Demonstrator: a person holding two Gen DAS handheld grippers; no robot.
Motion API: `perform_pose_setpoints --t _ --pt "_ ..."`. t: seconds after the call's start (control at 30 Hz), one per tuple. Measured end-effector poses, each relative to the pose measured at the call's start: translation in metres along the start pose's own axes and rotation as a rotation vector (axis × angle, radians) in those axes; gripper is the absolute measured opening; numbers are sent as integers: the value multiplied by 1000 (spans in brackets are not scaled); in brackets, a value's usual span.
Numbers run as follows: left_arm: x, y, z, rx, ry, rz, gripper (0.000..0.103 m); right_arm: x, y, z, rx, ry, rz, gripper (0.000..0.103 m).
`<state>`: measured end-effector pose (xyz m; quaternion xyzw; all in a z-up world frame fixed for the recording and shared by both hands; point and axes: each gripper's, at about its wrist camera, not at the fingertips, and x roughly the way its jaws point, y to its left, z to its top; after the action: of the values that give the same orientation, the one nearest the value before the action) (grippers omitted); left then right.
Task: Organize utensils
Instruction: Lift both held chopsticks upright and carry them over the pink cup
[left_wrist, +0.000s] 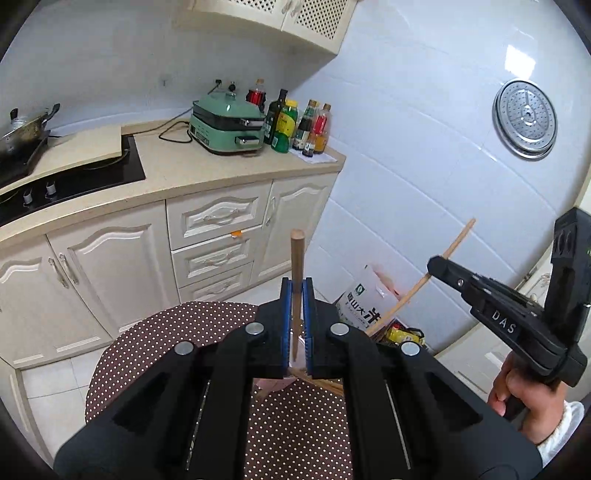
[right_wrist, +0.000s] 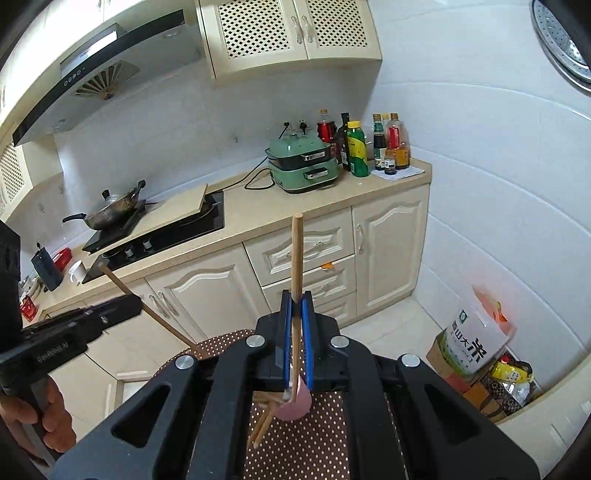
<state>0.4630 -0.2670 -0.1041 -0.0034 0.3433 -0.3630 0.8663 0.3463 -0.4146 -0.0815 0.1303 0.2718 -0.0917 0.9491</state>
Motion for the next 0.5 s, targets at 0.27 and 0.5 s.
perform_pose_setpoints --t 0.27,0.5 --pt "37 2 0 13 70 5 6 32 1 5 -16 41 40 4" --pt "62 1 -7 14 131 5 6 53 0 -6 -21 105 60 4"
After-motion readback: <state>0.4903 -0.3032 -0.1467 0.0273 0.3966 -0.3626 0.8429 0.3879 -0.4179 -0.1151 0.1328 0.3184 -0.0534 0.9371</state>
